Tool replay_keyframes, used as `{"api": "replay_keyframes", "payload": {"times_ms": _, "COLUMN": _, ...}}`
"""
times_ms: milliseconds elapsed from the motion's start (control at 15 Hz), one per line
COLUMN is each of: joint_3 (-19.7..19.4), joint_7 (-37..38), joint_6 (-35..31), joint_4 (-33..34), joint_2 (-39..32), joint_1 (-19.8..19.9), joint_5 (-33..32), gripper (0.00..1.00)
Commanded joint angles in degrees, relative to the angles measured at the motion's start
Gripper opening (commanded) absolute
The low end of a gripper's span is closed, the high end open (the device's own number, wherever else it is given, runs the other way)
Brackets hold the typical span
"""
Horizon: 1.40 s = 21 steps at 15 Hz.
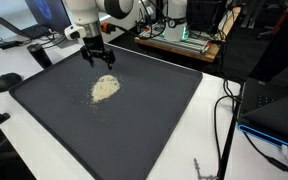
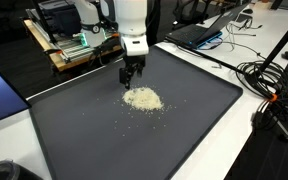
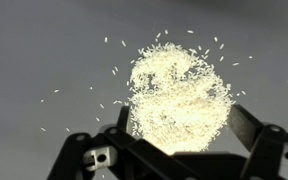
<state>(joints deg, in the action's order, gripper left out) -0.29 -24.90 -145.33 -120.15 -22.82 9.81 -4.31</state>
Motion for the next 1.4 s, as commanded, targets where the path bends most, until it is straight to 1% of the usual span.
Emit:
{"api": "replay_keyframes", "payload": {"times_ms": 0, "joint_3": -3.16, "joint_7": 11.92, "joint_6": 5.60, "joint_4": 0.18, "joint_2": 2.78, "joint_1": -5.05, "joint_5": -4.61, "gripper": 1.00}}
{"api": "replay_keyframes", "payload": {"times_ms": 133, "joint_3": -3.34, "joint_7": 16.44, "joint_6": 9.63, "joint_4": 1.55, "joint_2": 2.86, "joint_1": -6.82, "joint_5": -5.79, "gripper": 1.00}}
{"api": "replay_keyframes", "payload": {"times_ms": 467, "joint_3": -4.60, "joint_7": 30.53, "joint_6": 17.47, "joint_4": 5.27, "joint_2": 1.71, "joint_1": -11.70, "joint_5": -10.97, "gripper": 1.00}}
{"api": "replay_keyframes", "payload": {"times_ms": 600, "joint_3": -4.43, "joint_7": 34.09, "joint_6": 19.58, "joint_4": 6.56, "joint_2": 1.30, "joint_1": -12.78, "joint_5": -11.94, "gripper": 1.00}}
{"api": "replay_keyframes", "payload": {"times_ms": 733, "joint_3": -4.42, "joint_7": 37.35, "joint_6": 20.35, "joint_4": 7.68, "joint_2": 0.74, "joint_1": -13.84, "joint_5": -13.39, "gripper": 1.00}}
{"api": "replay_keyframes", "payload": {"times_ms": 867, "joint_3": -4.39, "joint_7": 39.81, "joint_6": 21.00, "joint_4": 9.03, "joint_2": 0.07, "joint_1": -14.90, "joint_5": -15.20, "gripper": 1.00}}
{"api": "replay_keyframes", "payload": {"times_ms": 1000, "joint_3": -4.48, "joint_7": 41.44, "joint_6": 20.52, "joint_4": 10.56, "joint_2": -0.74, "joint_1": -16.16, "joint_5": -18.53, "gripper": 1.00}}
{"api": "replay_keyframes", "payload": {"times_ms": 1133, "joint_3": -4.60, "joint_7": 42.70, "joint_6": 22.47, "joint_4": 13.31, "joint_2": -2.19, "joint_1": -17.43, "joint_5": -21.39, "gripper": 1.00}}
{"api": "replay_keyframes", "payload": {"times_ms": 1200, "joint_3": -4.66, "joint_7": 43.03, "joint_6": 24.58, "joint_4": 15.23, "joint_2": -3.09, "joint_1": -18.08, "joint_5": -22.57, "gripper": 1.00}}
{"api": "replay_keyframes", "payload": {"times_ms": 1333, "joint_3": -4.21, "joint_7": 41.54, "joint_6": 28.79, "joint_4": 19.38, "joint_2": -5.18, "joint_1": -18.52, "joint_5": -23.03, "gripper": 1.00}}
